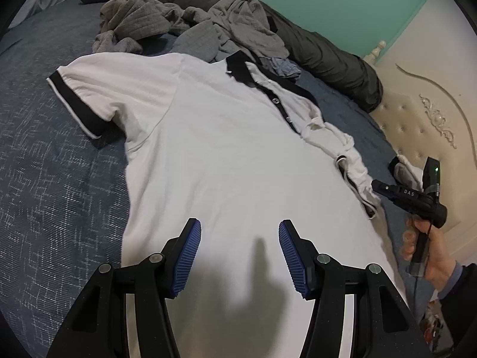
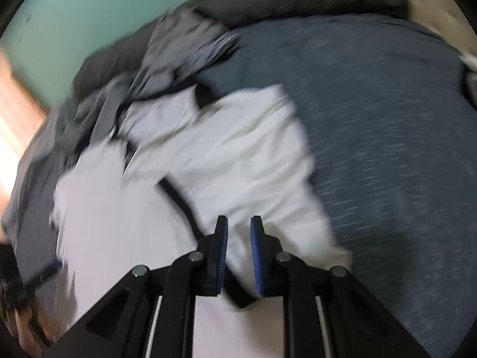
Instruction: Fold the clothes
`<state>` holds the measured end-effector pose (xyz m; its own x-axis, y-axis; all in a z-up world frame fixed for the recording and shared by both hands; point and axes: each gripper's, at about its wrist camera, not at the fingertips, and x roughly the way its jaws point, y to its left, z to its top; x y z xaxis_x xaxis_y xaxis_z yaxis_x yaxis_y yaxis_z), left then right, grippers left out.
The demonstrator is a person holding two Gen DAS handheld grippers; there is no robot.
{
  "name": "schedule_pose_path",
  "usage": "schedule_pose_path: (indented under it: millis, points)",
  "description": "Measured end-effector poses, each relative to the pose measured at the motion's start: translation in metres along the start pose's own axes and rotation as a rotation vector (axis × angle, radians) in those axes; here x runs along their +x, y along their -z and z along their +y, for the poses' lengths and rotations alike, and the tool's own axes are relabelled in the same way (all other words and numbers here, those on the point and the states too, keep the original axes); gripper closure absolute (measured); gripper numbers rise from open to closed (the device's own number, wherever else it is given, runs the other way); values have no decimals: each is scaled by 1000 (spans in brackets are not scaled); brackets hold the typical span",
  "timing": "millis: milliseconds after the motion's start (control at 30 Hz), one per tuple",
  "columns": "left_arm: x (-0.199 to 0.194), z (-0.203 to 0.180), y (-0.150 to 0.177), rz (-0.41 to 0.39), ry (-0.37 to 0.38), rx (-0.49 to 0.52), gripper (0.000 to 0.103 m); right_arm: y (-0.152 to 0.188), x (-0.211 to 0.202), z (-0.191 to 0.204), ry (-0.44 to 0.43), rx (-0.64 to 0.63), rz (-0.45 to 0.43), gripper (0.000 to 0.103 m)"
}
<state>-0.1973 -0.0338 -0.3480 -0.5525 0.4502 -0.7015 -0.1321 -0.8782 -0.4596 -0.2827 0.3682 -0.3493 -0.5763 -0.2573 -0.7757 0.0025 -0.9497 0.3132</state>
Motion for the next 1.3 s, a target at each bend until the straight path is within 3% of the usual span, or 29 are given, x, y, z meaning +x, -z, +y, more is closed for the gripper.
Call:
schedule_pose_path:
  millis: [233,400,633,900,1000,1233,1267,1300]
  points:
    - [-1,-33,-17,6,61,51,44,-9,-15,-43,36,85,-44,87]
    - [39,-78,-42,66,93,111,43,-22,-14,-56,20,80,-35,83]
    - [116,-136,-71,161,144,132,43,-56,3,-55,19,-13,2,68]
    - [162,-165,-84,181,147,150,43,-108,48,-29,59,-96,64,66]
    - [177,-172,-87,191,140,156,43,-122,70,-20,85,-113,125,56]
    - [192,-169,-88,187,138,171,43,-141,106,-8,167,-145,196,56]
    - [193,-170,-87,189,138,181,45,-142,111,-6,174,-158,213,58]
    - [195,-170,-87,193,140,187,48,-143,116,-3,181,-172,230,68]
